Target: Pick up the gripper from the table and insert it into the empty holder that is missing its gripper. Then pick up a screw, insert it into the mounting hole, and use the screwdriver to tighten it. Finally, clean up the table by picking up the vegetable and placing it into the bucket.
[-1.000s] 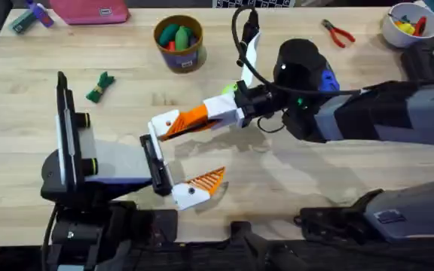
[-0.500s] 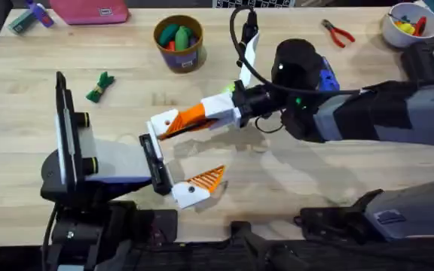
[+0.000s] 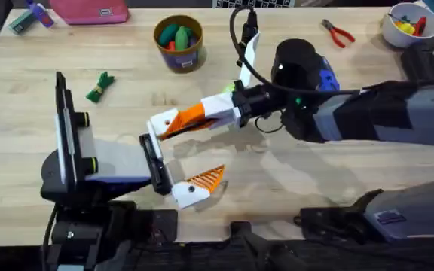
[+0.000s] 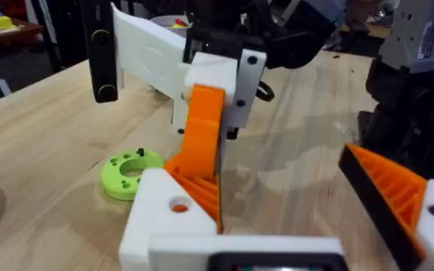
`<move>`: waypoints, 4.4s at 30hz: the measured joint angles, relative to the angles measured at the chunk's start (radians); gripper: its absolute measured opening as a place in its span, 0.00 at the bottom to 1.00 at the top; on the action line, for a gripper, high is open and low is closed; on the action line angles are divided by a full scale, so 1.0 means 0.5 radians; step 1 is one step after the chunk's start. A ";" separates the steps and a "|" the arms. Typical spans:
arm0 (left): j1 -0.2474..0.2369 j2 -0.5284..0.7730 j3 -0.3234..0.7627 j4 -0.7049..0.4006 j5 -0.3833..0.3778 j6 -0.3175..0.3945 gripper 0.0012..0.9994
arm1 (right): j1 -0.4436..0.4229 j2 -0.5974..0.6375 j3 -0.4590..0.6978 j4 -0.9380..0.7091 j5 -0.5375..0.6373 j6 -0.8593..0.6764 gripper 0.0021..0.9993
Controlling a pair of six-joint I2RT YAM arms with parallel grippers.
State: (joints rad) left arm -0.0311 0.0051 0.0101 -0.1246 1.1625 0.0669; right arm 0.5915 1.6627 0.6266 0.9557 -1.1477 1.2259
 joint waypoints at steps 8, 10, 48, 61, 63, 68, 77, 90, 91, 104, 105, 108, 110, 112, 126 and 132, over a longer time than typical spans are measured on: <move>0.000 0.000 0.000 0.001 -0.008 0.000 0.99 | 0.002 0.000 -0.001 0.005 0.022 0.001 0.01; 0.000 0.000 0.000 0.002 -0.008 0.000 0.99 | 0.003 0.000 -0.002 0.019 0.028 0.001 0.01; -0.005 0.001 0.000 -0.003 0.010 -0.002 0.99 | 0.014 -0.002 -0.016 0.098 0.113 0.033 0.62; -0.005 0.000 0.000 -0.005 0.031 -0.009 0.99 | 0.015 -0.002 -0.016 0.096 0.177 0.030 0.95; -0.005 0.001 0.000 -0.005 0.031 -0.009 0.99 | 0.009 -0.021 -0.016 0.040 0.189 0.007 0.95; -0.005 0.001 0.000 -0.006 0.031 -0.009 0.99 | -0.071 -0.261 -0.016 -0.411 0.226 -0.156 0.95; -0.005 0.001 0.000 -0.006 0.032 -0.010 0.99 | -0.444 -0.936 0.026 -1.494 0.262 -0.661 0.95; -0.005 0.001 0.000 -0.006 0.033 -0.010 0.99 | -0.679 -1.016 0.946 -3.449 0.700 -1.744 0.96; -0.005 0.001 0.000 -0.006 0.033 -0.011 0.99 | -0.670 -0.986 1.039 -3.559 0.790 -1.822 0.96; -0.005 0.001 0.000 -0.006 0.034 -0.011 0.99 | -0.323 -0.311 1.828 -4.283 1.992 -2.165 0.82; -0.005 0.000 0.000 -0.006 0.034 -0.011 0.99 | -0.297 -0.255 1.856 -4.284 2.055 -2.171 0.81; -0.005 0.000 0.000 -0.006 0.034 -0.011 0.99 | -0.240 -0.113 1.893 -4.274 2.192 -2.184 0.80; -0.005 0.001 0.000 -0.006 0.034 -0.011 0.99 | -0.221 -0.031 1.894 -4.266 2.241 -2.178 0.78; -0.005 0.000 0.000 -0.006 0.034 -0.011 0.99 | -0.218 0.064 1.894 -4.235 2.279 -2.151 0.75; -0.005 0.000 0.000 -0.006 0.034 -0.011 0.99 | -0.090 0.386 1.896 -3.946 2.557 -1.904 0.68; -0.005 0.000 0.000 -0.006 0.034 -0.011 0.99 | -0.059 0.472 1.898 -3.879 2.605 -1.874 0.59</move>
State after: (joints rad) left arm -0.0334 0.0051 0.0101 -0.1276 1.1793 0.0616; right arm 0.5621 1.8984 1.5757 -0.9839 0.1548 0.2887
